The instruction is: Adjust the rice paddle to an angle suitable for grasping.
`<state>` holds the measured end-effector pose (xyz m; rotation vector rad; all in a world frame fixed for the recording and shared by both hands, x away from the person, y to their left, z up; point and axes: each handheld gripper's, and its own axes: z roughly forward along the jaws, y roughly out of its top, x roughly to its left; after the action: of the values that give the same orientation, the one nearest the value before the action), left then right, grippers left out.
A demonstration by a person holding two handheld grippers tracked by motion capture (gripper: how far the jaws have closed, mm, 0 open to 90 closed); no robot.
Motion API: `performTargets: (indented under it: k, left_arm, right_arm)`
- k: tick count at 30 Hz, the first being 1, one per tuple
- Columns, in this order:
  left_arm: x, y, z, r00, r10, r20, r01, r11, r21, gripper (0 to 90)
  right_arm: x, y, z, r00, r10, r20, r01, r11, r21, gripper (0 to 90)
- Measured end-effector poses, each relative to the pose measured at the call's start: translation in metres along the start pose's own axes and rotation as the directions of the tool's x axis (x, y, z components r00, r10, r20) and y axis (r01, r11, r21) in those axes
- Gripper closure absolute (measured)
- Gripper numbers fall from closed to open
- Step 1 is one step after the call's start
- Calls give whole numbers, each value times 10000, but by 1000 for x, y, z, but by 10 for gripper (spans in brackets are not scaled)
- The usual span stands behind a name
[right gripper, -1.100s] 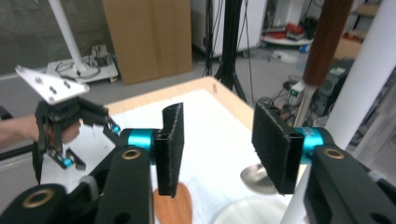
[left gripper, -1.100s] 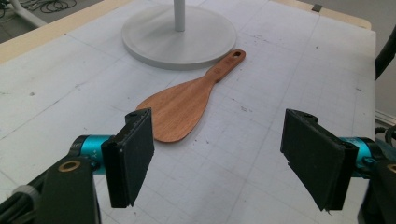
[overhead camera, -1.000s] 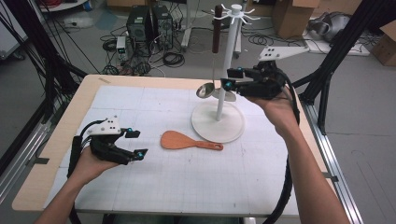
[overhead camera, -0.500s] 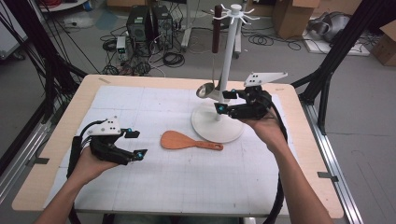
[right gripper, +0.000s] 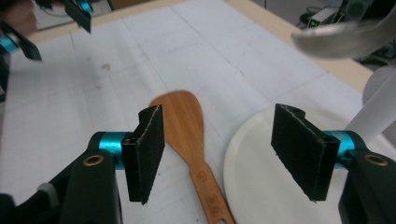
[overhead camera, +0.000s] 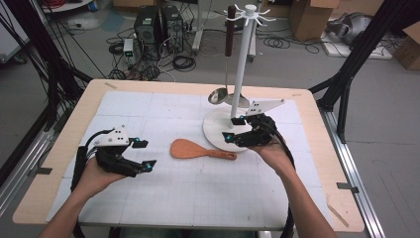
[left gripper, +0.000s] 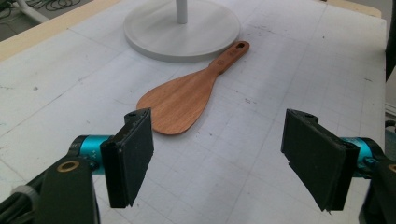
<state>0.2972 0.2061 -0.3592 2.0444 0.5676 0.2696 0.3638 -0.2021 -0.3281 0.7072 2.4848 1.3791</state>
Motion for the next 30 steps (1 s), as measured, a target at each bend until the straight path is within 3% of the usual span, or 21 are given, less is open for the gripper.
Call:
performTargets:
  k: [6,10,17,26,30]
  left_arm:
    - [2,-1,0,10000,-2,-12,2,10000,12,259]
    - [1,-1,1,10000,-15,-12,15,10000,-15,258]
    - [2,-1,0,10000,-38,-26,38,10000,-37,258]
    - [2,-1,0,10000,-33,-11,33,10000,-56,259]
    - [3,-1,-1,10000,2,-22,-2,10000,-37,259]
  right_arm:
    - [1,-17,18,10000,-50,-20,51,9988,493,331]
    - [4,-26,31,9995,-108,-310,128,9978,649,332]
    - [5,-31,49,9984,-299,-484,353,9928,1149,329]
    - [5,-39,64,9975,-221,-671,309,9907,1328,347]
    - [9,-47,64,9979,-267,-598,333,9930,1134,363]
